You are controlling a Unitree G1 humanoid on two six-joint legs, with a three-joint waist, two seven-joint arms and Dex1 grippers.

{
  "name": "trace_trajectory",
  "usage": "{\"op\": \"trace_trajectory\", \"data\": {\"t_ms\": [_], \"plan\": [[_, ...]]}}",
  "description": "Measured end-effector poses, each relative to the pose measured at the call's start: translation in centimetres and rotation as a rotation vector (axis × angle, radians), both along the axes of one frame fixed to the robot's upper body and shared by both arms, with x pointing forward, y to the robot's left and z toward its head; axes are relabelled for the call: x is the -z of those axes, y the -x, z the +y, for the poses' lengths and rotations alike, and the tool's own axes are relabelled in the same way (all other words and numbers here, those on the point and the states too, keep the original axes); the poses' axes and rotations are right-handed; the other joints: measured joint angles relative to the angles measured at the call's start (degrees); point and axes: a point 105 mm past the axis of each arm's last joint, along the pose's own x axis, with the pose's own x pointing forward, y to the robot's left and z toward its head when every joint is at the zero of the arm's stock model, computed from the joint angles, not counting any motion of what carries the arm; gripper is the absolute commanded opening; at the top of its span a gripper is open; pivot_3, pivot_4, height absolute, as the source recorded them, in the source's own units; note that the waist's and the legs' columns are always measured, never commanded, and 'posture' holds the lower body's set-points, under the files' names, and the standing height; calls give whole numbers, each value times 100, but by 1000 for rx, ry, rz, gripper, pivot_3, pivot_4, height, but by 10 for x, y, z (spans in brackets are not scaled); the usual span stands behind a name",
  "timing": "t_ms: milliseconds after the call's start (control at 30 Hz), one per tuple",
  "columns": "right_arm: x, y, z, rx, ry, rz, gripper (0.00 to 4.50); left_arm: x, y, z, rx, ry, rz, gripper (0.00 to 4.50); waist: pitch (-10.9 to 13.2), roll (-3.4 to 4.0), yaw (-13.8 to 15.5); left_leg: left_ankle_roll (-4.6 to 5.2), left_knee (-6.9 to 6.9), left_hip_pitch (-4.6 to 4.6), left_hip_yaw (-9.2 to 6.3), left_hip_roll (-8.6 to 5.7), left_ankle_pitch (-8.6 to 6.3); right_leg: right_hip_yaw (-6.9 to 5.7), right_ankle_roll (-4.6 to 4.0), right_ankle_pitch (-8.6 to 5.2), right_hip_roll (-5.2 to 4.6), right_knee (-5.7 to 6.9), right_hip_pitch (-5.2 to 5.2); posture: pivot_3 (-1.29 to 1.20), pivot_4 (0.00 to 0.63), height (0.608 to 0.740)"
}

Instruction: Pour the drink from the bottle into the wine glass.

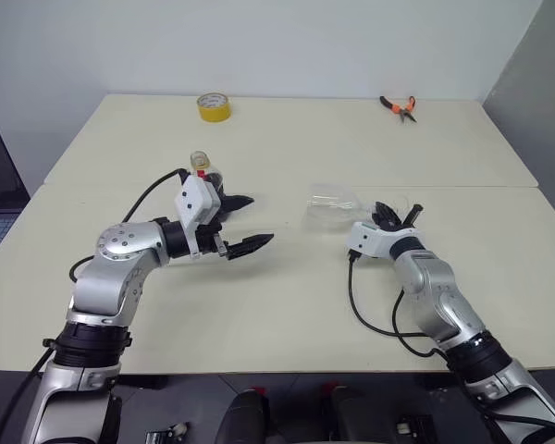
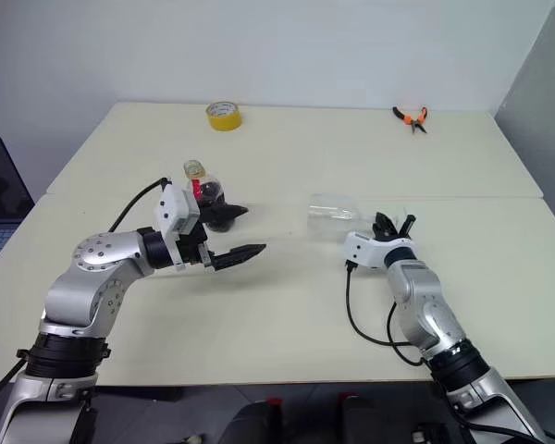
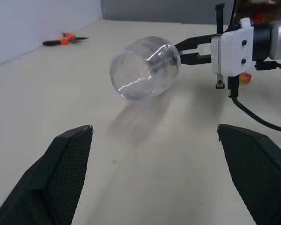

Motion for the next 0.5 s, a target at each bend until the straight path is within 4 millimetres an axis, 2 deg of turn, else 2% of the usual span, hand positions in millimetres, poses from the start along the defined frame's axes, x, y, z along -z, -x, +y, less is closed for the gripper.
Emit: {"op": "trace_trajectory", "data": {"t_ms": [67,133,200,400,500], "plan": [[-7,3,7,-38,-144,-14,133,-1,5,3,10,11,7,4500,0,0,-8,0,-3,3,1,3,0,1,-1,0,1,1,0,0,150,740],[-7,8,25,-159,-397,20,132,2,11,9,20,6,50,4500,0,0,-25,0,-6,4,1,6,0,1,-3,-2,4,4,0,0,150,740],[-5,16,46,-282,-578,66,132,3,14,11,38,8,87,4500,2,0,-13,2,-5,4,-2,6,-1,-2,-3,-2,4,6,0,0,150,740],[16,28,82,-504,-958,264,132,-5,23,18,73,3,157,4500,3,-2,2,3,0,5,-2,2,-2,-3,-3,-2,-1,4,5,0,150,740],[29,26,92,-542,-1082,330,132,-11,23,21,67,2,152,4500,3,-2,-3,3,-2,7,-5,4,-2,-6,-4,-2,1,6,4,0,150,740]]}}
